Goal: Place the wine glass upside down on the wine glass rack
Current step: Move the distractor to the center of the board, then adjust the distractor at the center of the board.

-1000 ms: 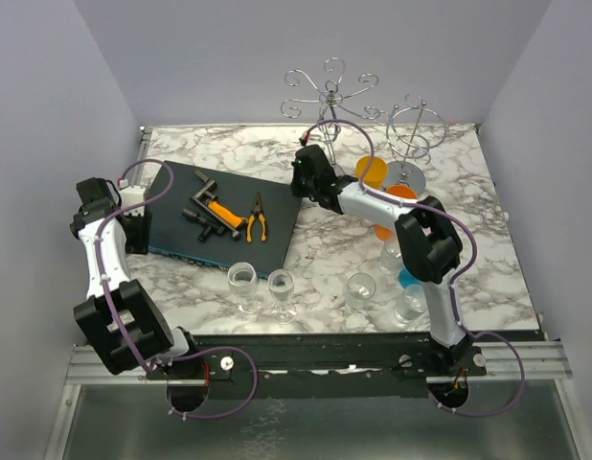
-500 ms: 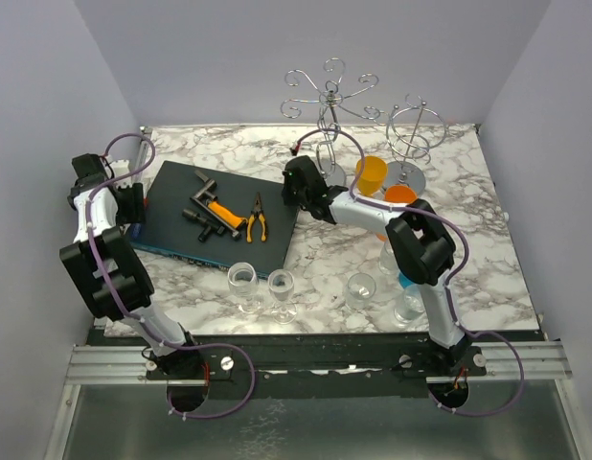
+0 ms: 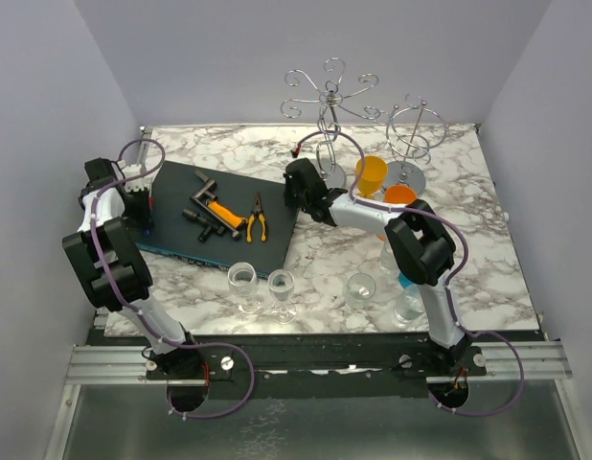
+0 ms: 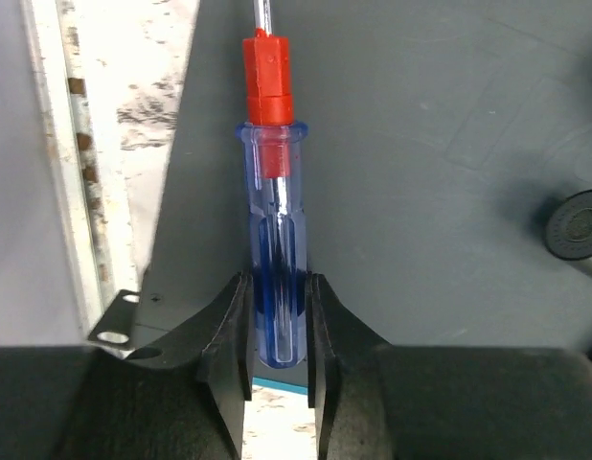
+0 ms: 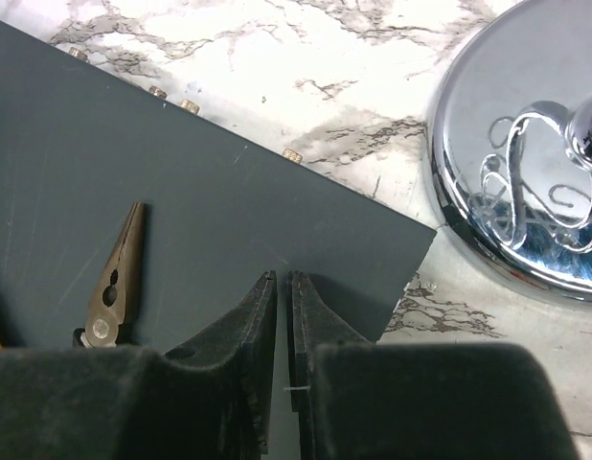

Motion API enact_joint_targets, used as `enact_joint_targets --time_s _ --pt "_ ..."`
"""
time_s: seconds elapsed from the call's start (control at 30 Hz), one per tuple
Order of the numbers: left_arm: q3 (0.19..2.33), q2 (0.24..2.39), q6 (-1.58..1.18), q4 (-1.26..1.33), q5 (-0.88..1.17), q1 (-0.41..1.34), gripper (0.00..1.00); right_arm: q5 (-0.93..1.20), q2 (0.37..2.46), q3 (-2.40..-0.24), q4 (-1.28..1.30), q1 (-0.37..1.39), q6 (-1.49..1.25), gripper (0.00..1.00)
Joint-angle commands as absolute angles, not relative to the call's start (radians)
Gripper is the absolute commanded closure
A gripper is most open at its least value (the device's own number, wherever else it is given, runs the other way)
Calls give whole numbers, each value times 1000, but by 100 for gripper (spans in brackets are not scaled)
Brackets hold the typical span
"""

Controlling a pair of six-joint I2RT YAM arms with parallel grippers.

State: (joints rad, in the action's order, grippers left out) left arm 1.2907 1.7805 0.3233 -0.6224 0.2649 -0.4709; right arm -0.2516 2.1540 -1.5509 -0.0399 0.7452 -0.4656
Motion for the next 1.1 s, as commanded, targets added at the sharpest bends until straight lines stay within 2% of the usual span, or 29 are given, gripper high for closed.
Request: enact_joint_targets --time_s 0.0,0.13,0.3,0.37,0.57,0.7,0.87,0.97,1.07 --pt "1212 1749 371 -637 335 -422 84 -305 2152 -1595 -42 754 -424 85" --pt "1149 1703 414 -658 327 -342 93 -314 2196 -1659 -33 754 -390 85" --pt "1101 1644 458 -689 344 -289 90 -325 2254 -1730 -31 749 -354 84" --pt "1123 1638 456 -717 353 -290 82 -327 2284 -1776 -24 743 -344 83" --pt "1270 1562 454 -895 439 -292 38 -349 2365 -1865 -31 728 -302 83" --pt "1369 1511 492 -1020 467 -294 27 -372 2399 -1891 -58 718 -292 83" --pt "1399 1479 579 -1130 420 -327 29 -392 2428 -1903 -79 715 -275 84" --pt "1336 1479 647 -1139 332 -390 39 -395 2422 -1880 -88 715 -267 85" --pt "1246 1486 679 -1096 225 -452 55 -400 2399 -1834 -102 712 -259 86"
